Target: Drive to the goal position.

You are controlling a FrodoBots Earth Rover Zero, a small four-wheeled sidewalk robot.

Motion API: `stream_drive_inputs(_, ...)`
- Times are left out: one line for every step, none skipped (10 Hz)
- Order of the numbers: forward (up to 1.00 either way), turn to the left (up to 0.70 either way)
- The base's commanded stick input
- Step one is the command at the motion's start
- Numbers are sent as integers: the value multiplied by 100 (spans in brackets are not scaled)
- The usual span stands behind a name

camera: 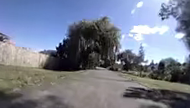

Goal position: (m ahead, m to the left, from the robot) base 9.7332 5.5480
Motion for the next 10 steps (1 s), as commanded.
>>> stream_drive_inputs(100,0)
stream_drive_inputs(100,0)
stream_drive_inputs(100,0)
stream_drive_inputs(100,0)
stream_drive_inputs(100,0)
stream_drive_inputs(100,0)
stream_drive_inputs(100,0)
stream_drive_inputs(100,0)
stream_drive_inputs(100,0)
stream_drive_inputs(100,0)
